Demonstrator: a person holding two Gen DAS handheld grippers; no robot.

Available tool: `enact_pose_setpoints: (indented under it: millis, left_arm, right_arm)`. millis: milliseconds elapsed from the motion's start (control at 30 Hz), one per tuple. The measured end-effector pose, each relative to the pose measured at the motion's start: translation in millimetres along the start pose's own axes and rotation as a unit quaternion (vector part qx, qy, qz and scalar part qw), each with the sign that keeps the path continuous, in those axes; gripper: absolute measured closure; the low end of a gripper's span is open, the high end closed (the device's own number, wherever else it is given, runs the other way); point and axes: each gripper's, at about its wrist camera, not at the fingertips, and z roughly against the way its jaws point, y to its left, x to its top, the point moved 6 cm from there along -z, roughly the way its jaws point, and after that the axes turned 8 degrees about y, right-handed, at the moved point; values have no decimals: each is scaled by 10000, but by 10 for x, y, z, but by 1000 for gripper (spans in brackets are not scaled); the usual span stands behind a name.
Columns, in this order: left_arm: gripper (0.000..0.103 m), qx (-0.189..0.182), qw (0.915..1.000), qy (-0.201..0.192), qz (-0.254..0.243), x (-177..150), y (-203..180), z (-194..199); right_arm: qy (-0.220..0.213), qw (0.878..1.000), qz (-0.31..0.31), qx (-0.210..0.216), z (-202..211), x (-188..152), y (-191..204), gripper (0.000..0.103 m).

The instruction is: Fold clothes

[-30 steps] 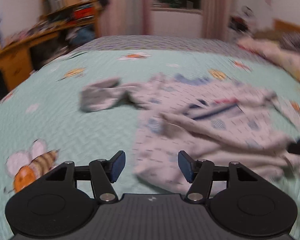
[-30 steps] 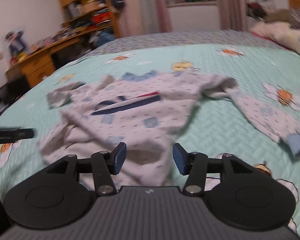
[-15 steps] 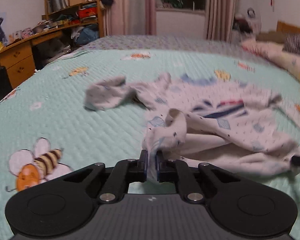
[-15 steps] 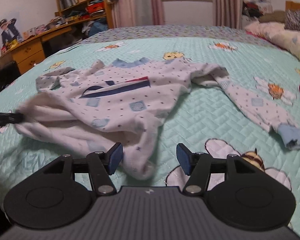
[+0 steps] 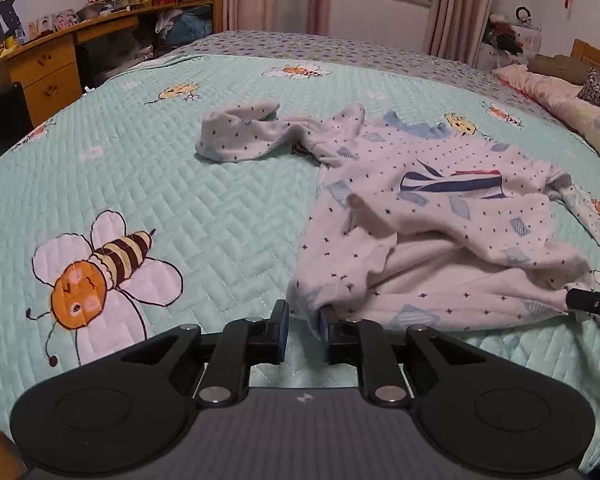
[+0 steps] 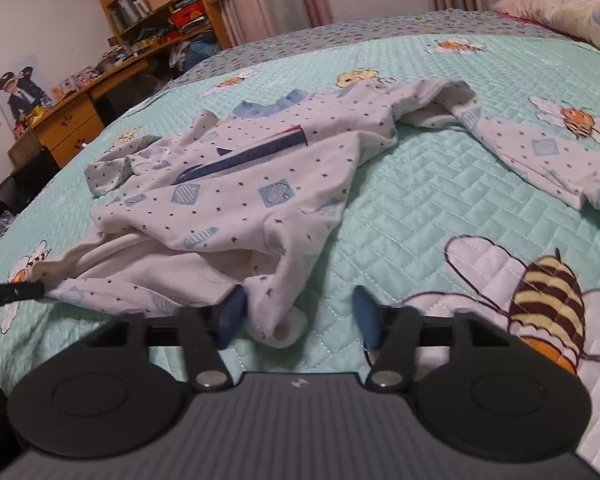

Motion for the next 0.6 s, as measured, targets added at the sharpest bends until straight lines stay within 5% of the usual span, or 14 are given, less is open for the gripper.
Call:
enact_pose_setpoints:
  millis: [67,367,600]
  left_arm:
    - [82,-129,9998,34,135,4,22,42]
    - [76,-302,9994,-128,74,15,30,233]
    - [66,-308,9989,-204,-275,48,-197,181]
  right_arm:
    - [68,9998,-39,195,-15,5,16,90]
    - [10,9940,-681,854,316,56,-152,94]
    - [345,9946,-867,455,318,-194,-440,89]
